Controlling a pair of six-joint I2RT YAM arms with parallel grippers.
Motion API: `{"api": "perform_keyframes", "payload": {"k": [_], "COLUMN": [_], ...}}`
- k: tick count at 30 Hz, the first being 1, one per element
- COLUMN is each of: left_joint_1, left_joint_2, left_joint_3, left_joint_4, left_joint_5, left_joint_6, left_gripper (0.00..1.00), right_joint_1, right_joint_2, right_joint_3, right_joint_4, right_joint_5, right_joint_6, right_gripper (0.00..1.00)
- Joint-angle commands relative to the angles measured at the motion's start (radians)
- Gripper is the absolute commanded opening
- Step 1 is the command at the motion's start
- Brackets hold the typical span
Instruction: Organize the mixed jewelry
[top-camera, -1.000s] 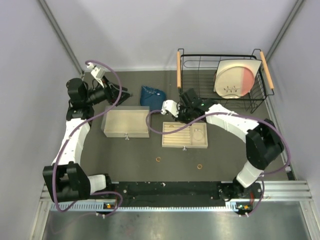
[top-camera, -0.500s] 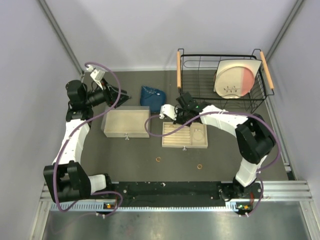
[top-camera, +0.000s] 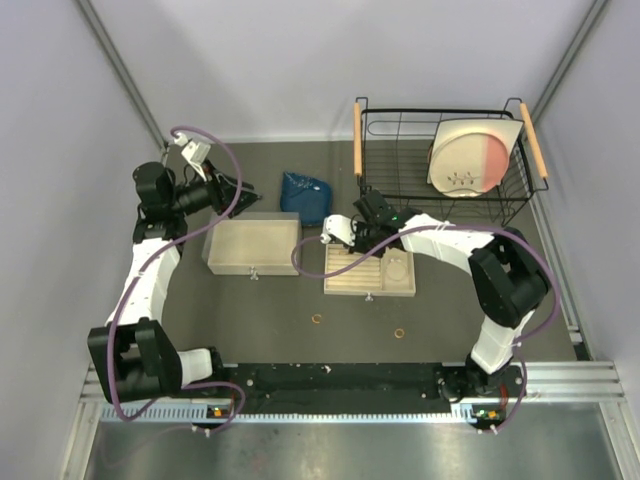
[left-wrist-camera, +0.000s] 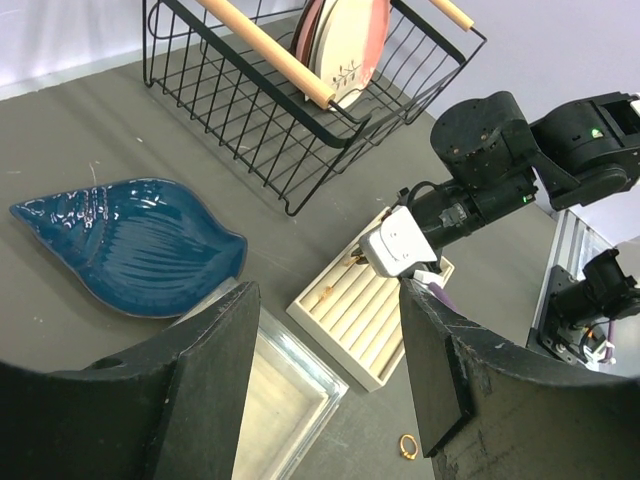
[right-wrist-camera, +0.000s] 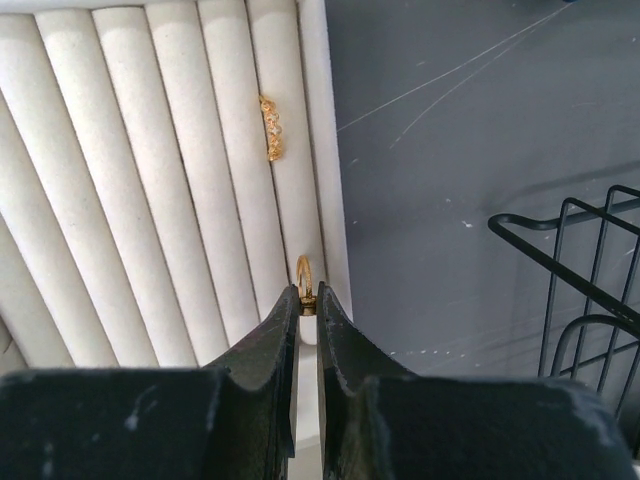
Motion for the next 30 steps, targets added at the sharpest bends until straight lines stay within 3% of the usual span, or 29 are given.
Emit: {"api": "perform_keyframes", "payload": {"k": [1, 30], "left_joint_1": [0.008, 0.024], "left_joint_2": [-0.001, -0.007], "left_joint_3": [-0.014, -0.043], "left_joint_4": [0.052, 0.049], "left_joint_5": [0.027, 0.043], "left_joint_6": [0.003, 0.016], "left_gripper": [0.63, 0.63], "right_joint_1": [0.010, 0.027], "right_joint_2": [-0.008, 0.099], "right_joint_3": [-0.009, -0.011], "right_joint_4": [0.021, 0.050], "right_joint_5": [-0.011, 0.016], "right_joint_6": [-0.010, 0.006], "right_gripper": [0.00, 0.02]}}
